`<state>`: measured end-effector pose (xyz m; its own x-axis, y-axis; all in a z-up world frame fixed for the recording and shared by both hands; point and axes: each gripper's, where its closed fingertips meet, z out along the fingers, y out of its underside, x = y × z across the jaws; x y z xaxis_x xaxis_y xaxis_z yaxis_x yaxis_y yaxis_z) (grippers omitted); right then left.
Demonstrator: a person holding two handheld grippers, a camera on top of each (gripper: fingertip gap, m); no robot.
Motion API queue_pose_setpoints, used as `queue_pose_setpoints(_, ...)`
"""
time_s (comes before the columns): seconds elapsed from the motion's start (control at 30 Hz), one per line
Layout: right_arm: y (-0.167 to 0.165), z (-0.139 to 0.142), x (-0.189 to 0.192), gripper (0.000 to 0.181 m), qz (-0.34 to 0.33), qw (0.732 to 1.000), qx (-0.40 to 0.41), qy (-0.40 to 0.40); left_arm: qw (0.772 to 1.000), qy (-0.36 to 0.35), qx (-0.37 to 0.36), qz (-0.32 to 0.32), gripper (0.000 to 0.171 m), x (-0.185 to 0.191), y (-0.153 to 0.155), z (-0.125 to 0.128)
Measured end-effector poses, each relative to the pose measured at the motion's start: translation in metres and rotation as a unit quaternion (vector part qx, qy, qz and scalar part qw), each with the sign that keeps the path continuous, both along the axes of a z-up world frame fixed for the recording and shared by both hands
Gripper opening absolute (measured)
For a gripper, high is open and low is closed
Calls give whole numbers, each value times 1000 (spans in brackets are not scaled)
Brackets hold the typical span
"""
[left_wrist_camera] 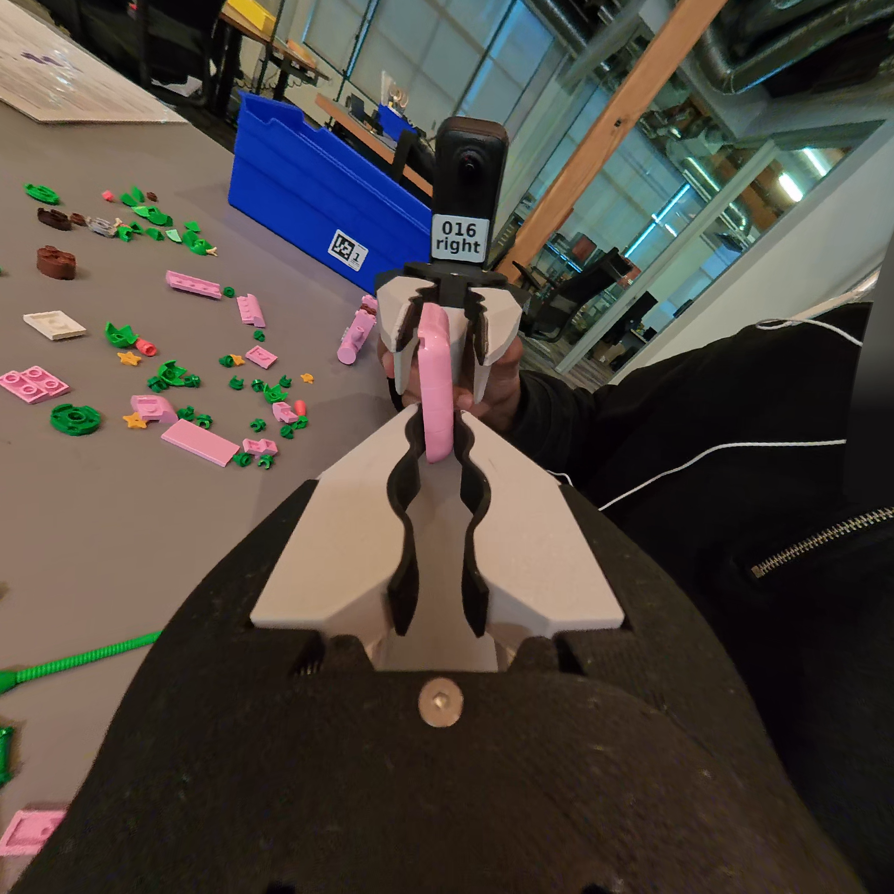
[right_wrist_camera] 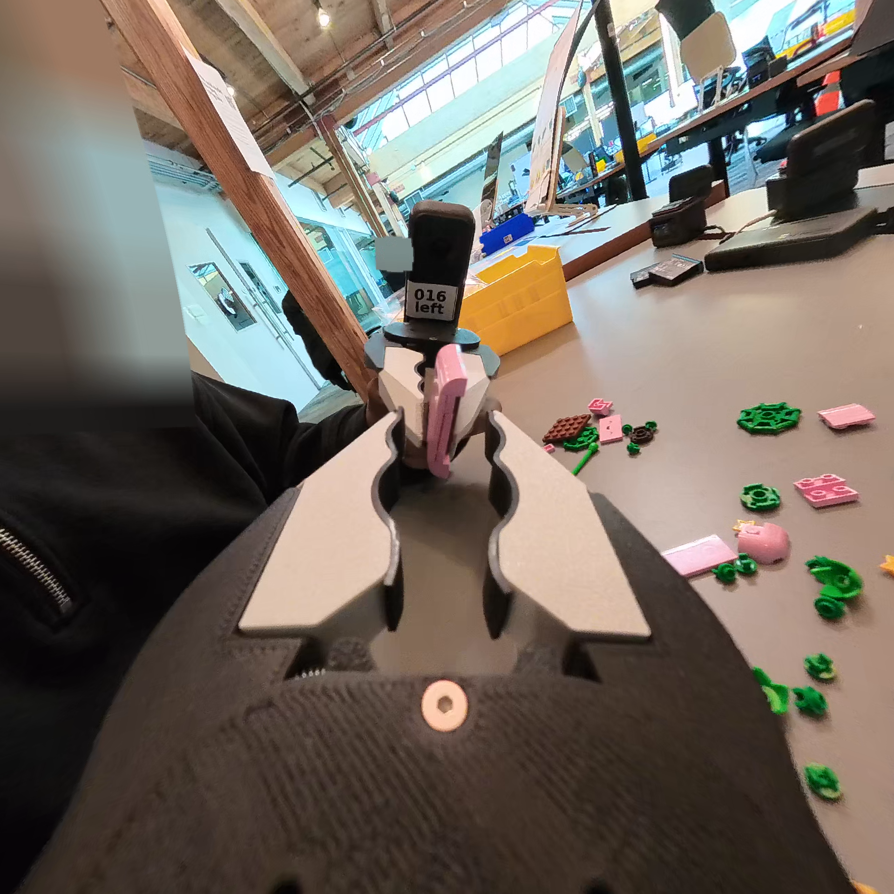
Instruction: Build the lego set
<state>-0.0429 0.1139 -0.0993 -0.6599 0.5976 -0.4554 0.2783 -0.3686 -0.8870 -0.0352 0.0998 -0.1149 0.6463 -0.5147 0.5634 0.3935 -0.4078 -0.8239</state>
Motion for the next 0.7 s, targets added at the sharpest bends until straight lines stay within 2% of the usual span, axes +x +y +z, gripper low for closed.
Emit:
queue_pose_setpoints(0.2,-9,-7,0,31,19,1000,4,-14,1000,-7,-5,-24,6,7,-3,-1)
queue_pose_setpoints(0.33,-15,-11,1,9,32,999,16,-19,1000,5,-14,-24,6,9,-2,-6)
queue_pose_setpoints(0.47,-12,-14,1,8,28,999,26,-30,1000,18,-16,-8,7,5,1,-9)
queue_pose_setpoints(0.57,-7,-14,2,8,25,999,23,-40,1000,11,-6,0,15,1,1,-6)
queue_pose_setpoints(0.7,-7,-15,2,8,21,998,32,-44,1000,15,-8,-2,12,1,1,-7)
